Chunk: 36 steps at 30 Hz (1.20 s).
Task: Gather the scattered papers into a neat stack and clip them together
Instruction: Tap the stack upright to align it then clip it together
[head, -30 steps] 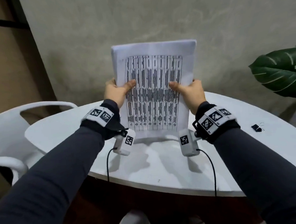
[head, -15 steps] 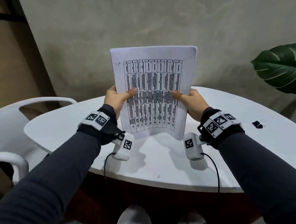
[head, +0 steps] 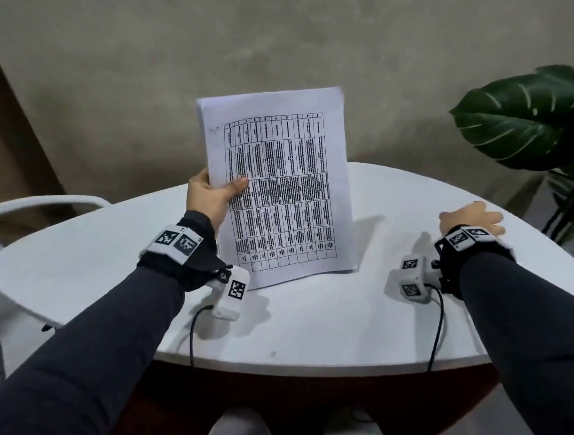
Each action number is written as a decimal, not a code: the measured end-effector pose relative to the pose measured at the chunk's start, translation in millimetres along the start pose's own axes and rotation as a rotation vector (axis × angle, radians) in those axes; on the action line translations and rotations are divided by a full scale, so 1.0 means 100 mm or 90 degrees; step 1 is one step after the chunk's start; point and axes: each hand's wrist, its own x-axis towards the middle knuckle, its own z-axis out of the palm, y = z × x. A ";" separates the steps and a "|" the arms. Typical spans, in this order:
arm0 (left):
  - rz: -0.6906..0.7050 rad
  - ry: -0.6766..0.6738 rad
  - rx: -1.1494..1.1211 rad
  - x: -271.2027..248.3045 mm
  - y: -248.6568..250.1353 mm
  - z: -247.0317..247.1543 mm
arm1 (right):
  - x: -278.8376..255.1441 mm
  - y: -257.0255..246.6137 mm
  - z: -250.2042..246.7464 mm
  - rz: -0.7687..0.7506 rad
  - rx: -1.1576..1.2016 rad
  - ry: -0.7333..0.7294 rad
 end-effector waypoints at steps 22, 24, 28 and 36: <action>0.013 -0.001 0.002 0.16 0.10 -0.30 | -0.85 -1.40 -0.49 -0.354 0.853 -0.273; 0.015 0.001 0.003 0.12 0.17 -0.38 | -1.13 -1.58 -0.79 -0.456 0.970 -0.276; 0.026 -0.011 0.020 0.01 0.29 -0.45 | -1.65 -1.82 -1.06 -0.710 0.898 -0.355; 0.038 -0.033 0.019 -0.15 0.38 -0.54 | -2.00 -2.02 -1.14 -0.862 0.668 -0.401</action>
